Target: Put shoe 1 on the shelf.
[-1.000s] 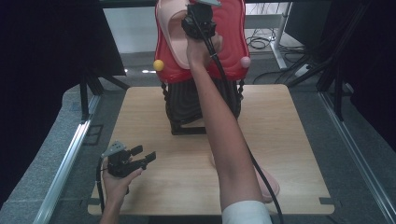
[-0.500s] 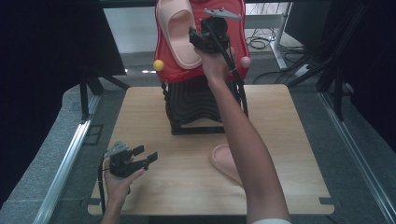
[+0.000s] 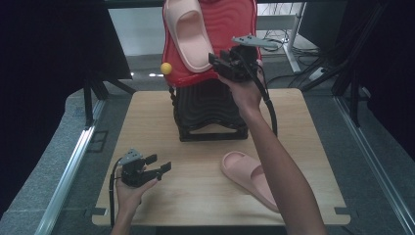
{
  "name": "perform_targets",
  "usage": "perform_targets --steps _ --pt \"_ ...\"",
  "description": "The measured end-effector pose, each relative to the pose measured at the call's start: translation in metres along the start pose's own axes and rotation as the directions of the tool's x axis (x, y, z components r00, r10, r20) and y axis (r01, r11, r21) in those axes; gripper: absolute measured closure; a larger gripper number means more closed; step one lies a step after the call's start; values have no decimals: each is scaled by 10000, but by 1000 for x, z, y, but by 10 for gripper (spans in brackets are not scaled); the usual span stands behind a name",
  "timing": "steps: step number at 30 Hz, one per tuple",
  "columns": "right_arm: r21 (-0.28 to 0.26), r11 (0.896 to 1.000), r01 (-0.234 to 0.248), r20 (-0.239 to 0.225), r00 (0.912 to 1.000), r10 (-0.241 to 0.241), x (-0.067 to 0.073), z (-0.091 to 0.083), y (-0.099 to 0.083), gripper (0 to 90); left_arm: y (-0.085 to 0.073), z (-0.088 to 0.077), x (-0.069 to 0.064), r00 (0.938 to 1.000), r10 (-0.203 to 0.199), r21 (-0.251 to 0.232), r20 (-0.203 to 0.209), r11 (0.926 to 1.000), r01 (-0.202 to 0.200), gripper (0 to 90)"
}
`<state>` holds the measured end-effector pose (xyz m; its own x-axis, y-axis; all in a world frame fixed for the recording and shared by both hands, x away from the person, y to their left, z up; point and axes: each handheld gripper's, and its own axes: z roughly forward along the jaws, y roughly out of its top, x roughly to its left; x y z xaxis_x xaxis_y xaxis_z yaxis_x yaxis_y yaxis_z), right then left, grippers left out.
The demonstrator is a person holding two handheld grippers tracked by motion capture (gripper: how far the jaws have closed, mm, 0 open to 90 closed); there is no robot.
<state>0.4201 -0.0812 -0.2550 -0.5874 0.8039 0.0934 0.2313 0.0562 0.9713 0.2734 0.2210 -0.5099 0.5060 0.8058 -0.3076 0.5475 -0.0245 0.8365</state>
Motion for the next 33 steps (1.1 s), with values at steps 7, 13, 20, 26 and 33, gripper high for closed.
perform_targets --steps 7,13,20,26,33 --pt "126 9998 123 -384 9992 -118 -2 -20 -23 583 0 1 -1 10000 11 5 51 10000 -11 257" --pt "94 9997 212 -729 9971 -204 -5 -41 -41 581 0 1 -2 10000 -1 -22 54 10000 1 257" --pt "296 9992 285 -1148 9931 -249 -12 -65 -72 575 -1 1 -2 10000 -21 28 37 10000 21 256" --pt "659 9977 152 -1328 9911 -64 -24 -81 -106 569 -1 2 -2 10000 -23 70 29 10000 23 256" --pt "1175 9930 69 -1362 9906 93 -40 -99 -149 568 -2 2 -1 9999 -99 29 -42 9999 99 255"
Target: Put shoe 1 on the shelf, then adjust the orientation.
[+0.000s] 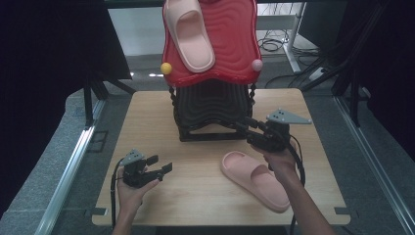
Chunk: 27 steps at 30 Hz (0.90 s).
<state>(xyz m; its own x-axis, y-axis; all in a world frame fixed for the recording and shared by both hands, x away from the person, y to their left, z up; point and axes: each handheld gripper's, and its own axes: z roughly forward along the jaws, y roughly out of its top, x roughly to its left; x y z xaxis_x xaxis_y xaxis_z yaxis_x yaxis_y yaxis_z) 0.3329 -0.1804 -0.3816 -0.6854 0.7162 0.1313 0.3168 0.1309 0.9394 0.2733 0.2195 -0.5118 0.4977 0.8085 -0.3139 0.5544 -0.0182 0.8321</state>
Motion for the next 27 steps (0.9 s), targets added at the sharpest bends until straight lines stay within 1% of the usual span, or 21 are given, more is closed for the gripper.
perform_targets --steps 1,3,9,12,14,16,18,19,20,21,24,27 --pt "43 10000 37 67 10000 -38 -1 -2 -6 568 0 0 0 10000 11 -7 -1 10000 -11 253" --pt "295 9992 265 210 9994 -271 -4 -7 -18 568 0 -1 0 10000 16 -28 -7 10000 -16 252" --pt "790 9961 393 495 9978 -433 -12 -20 -50 568 0 0 0 10000 58 45 -23 10000 -58 250" --pt "1120 9925 496 529 9970 -558 -16 -24 -65 568 0 -1 1 10000 53 28 -25 10000 -53 249" --pt "1235 9913 452 652 9964 -536 -20 -26 -75 569 0 -2 2 10000 9 -11 -59 10000 -9 249" --pt "1368 9901 307 671 9969 -402 -25 -28 -84 578 0 -3 3 9999 -41 -40 -95 10000 40 249" --pt "1424 9895 244 732 9967 -351 -29 -31 -92 616 0 -4 3 10000 -25 -56 -88 10000 24 249" --pt "1611 9866 263 725 9966 -385 -31 -32 -95 619 0 -4 3 10000 -25 -65 -84 10000 24 249" --pt "1796 9830 386 754 9957 -529 -33 -34 -97 624 0 -4 3 10000 -14 -72 -82 10000 14 249" --pt "1855 9816 446 868 9943 -616 -35 -36 -98 636 0 -5 3 10000 -12 -77 -73 10000 11 249" --pt "2022 9790 266 1025 9936 -482 -43 -45 -103 661 0 -5 2 10000 -23 -105 -23 9999 23 249" --pt "2270 9736 241 1368 9890 -564 -52 -55 -110 697 0 -4 1 10000 29 -92 7 10000 -29 249"
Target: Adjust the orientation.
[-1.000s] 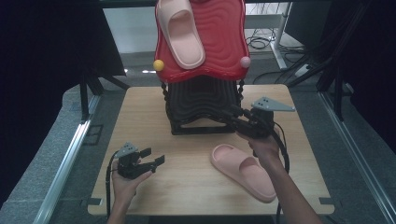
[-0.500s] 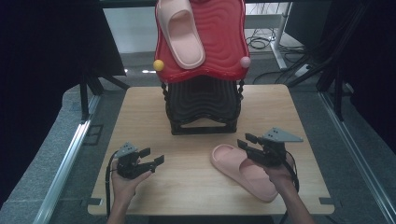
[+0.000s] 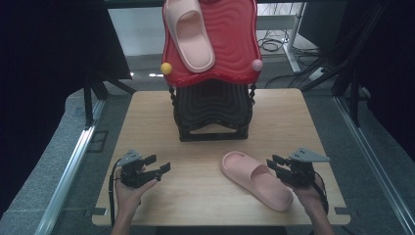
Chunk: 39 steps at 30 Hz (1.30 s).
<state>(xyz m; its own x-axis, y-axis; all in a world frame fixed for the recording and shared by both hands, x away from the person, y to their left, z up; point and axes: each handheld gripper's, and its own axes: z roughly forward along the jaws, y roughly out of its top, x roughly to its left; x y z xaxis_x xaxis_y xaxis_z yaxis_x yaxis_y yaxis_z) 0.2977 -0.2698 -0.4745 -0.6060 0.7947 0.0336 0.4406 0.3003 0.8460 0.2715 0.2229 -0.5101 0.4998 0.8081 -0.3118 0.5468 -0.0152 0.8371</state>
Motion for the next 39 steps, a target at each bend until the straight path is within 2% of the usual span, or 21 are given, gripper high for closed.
perform_targets --steps 6,10,16,20,25,34,39 --pt "875 9962 -5 672 9977 -54 -24 -6 -23 864 0 2 0 10000 38 82 7 10000 -38 249" --pt "1376 9904 -111 727 9974 10 -35 -4 -34 894 -1 4 -1 10000 47 129 6 9999 -47 249" --pt "1959 9806 -116 758 9971 -34 -40 -2 -47 897 -2 7 -4 9998 159 261 80 9995 -161 249" --pt "2253 9743 75 743 9969 -249 -38 -3 -51 897 -3 9 -5 9998 201 307 89 9993 -204 249" --pt "2538 9667 317 471 9979 -451 -33 -3 -57 898 -4 12 -6 9997 206 387 124 9990 -210 248" --pt "2889 9540 808 -265 9967 -764 -11 -5 -59 898 -5 16 -9 9995 262 500 171 9984 -271 249" --pt "2960 9469 1252 -1018 9899 -990 8 -5 -61 898 -5 17 -10 9995 269 529 163 9982 -277 249"
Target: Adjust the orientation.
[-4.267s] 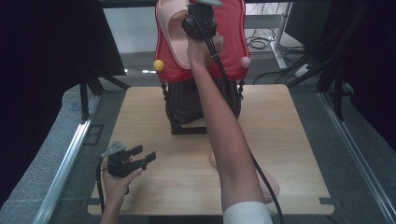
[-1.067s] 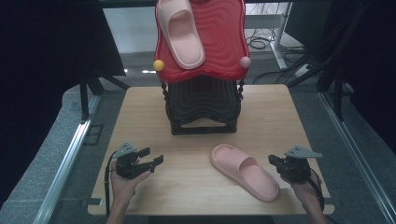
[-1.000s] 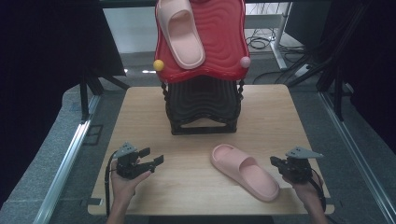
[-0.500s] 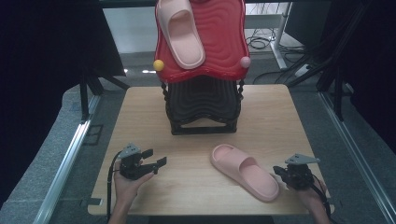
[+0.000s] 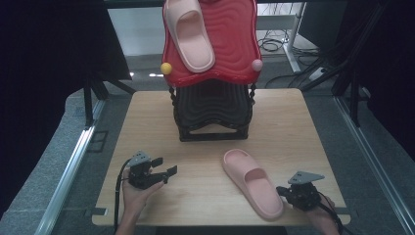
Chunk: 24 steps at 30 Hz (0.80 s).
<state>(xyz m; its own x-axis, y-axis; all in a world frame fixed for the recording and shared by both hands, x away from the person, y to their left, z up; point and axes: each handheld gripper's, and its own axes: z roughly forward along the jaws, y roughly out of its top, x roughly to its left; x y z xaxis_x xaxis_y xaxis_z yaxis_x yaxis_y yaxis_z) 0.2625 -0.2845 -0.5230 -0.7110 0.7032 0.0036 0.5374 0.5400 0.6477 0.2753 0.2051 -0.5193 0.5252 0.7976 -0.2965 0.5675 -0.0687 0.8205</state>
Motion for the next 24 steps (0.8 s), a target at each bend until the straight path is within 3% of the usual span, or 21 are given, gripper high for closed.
perform_targets --steps 3,13,18,24 --pt "-23 9996 275 -594 9979 -276 14 5 4 898 0 1 -1 10000 20 35 22 10000 -21 249" --pt "-34 9929 1187 -1448 9824 -1180 57 33 26 898 0 3 -2 10000 34 61 64 10000 -34 248" --pt "-83 9893 1456 -1676 9752 -1449 71 46 38 897 0 3 -2 10000 36 64 61 10000 -36 248" --pt "-278 9882 1504 -1645 9745 -1529 77 50 41 897 0 2 -1 10000 32 55 66 10000 -32 248"
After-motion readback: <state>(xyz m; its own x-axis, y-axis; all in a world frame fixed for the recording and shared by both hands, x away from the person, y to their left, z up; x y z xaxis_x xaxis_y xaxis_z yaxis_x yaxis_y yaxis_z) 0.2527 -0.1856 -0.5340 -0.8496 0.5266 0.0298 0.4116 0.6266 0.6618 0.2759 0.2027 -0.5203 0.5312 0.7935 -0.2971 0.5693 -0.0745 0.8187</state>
